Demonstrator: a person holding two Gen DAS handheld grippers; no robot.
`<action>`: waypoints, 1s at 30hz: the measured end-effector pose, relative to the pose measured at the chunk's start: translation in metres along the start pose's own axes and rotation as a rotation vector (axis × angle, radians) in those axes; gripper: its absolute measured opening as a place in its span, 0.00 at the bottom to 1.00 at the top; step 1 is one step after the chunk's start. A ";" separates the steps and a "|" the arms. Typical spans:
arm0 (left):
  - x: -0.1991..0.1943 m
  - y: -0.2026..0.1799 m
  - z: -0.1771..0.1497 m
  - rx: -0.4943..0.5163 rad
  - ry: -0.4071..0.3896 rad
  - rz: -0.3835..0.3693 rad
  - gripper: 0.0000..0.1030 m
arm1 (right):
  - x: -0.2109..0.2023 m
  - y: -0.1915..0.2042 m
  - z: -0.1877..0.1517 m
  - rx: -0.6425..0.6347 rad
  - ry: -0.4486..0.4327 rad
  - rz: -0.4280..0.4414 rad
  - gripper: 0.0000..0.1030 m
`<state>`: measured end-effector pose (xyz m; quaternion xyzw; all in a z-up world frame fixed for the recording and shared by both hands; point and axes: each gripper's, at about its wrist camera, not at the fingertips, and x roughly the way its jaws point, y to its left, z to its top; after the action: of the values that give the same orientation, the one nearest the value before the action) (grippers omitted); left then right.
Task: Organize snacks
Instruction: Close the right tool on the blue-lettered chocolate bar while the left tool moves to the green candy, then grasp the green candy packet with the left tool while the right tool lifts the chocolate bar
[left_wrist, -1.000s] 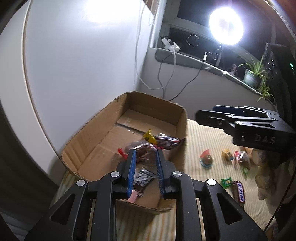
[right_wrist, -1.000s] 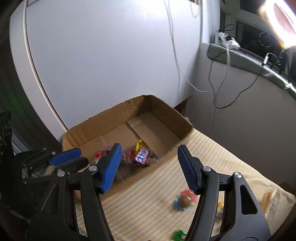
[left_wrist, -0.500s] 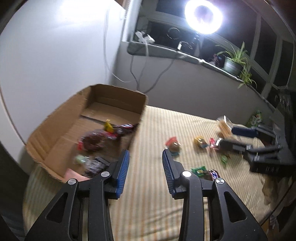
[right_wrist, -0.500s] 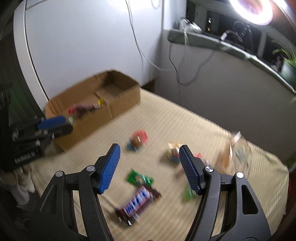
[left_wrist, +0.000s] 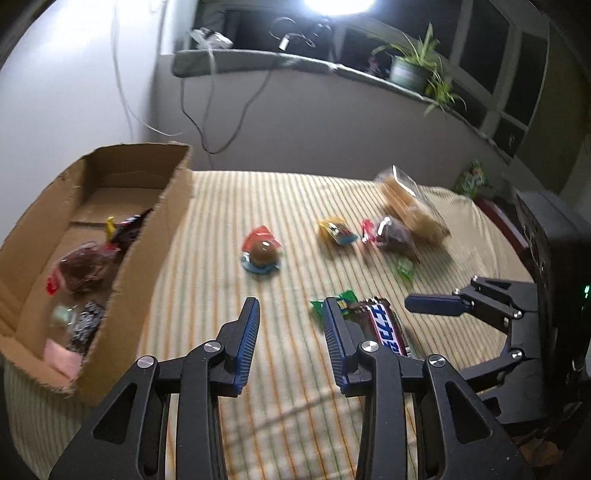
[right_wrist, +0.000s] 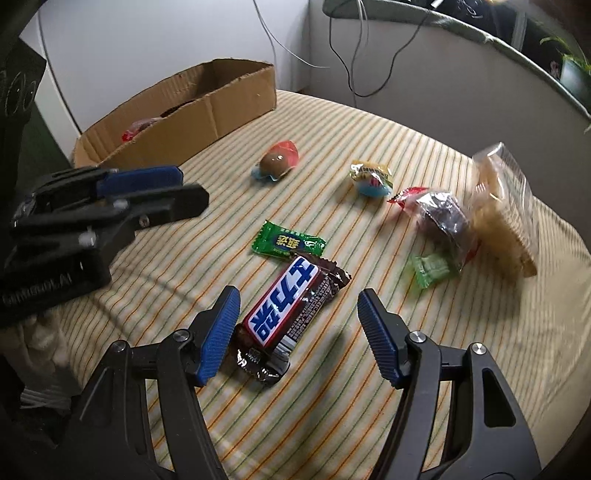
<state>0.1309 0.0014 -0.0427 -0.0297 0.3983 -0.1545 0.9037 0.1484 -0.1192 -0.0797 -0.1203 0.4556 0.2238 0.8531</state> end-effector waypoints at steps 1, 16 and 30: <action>0.002 -0.002 0.000 0.011 0.006 0.000 0.32 | 0.001 -0.001 0.000 0.003 0.000 -0.002 0.66; 0.038 -0.030 0.001 0.207 0.112 -0.015 0.32 | 0.008 -0.036 0.002 0.058 0.037 -0.025 0.30; 0.070 -0.052 0.011 0.359 0.195 -0.045 0.32 | 0.000 -0.070 -0.011 0.093 0.043 -0.042 0.30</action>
<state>0.1701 -0.0697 -0.0762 0.1380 0.4492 -0.2454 0.8479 0.1746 -0.1850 -0.0857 -0.0946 0.4810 0.1819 0.8524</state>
